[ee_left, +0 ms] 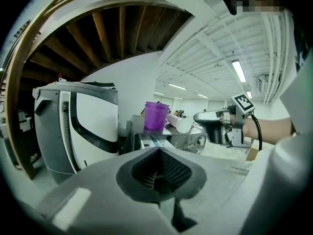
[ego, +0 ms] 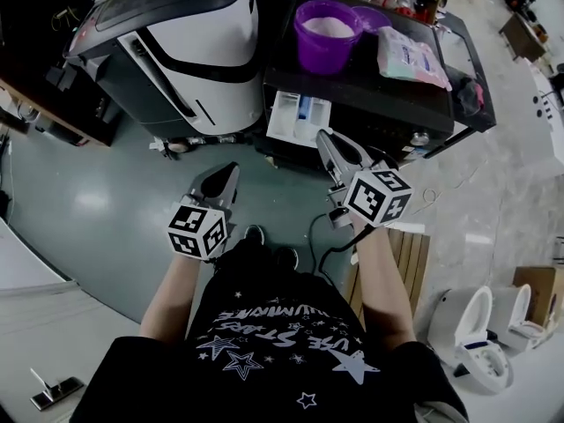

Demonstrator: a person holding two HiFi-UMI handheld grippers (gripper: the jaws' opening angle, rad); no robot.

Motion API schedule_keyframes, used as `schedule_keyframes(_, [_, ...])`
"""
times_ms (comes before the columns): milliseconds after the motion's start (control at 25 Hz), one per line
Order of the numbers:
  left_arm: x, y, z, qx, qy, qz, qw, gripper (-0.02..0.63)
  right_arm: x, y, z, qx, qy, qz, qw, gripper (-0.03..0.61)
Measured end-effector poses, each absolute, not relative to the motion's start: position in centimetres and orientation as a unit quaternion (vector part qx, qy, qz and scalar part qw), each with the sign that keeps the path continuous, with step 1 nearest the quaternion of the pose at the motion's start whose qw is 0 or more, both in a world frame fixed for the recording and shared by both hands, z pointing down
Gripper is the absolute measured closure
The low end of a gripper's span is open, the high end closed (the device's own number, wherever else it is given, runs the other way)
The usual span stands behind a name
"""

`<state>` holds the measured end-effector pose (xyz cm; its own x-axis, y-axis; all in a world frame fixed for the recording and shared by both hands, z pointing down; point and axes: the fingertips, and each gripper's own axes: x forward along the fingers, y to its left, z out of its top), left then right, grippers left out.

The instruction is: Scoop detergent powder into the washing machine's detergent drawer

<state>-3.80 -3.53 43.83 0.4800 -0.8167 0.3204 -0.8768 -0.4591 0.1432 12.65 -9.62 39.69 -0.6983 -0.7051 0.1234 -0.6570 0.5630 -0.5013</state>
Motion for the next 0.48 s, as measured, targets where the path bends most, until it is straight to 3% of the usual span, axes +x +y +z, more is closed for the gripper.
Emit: schedule_keyframes(480, [-2.4, -1.3, 44.3, 0.865, -0.466, 0.097, 0.158, 0.612, 14.7, -6.5, 40.3, -0.413, 0.860, -0.290, 0.075, 0.545])
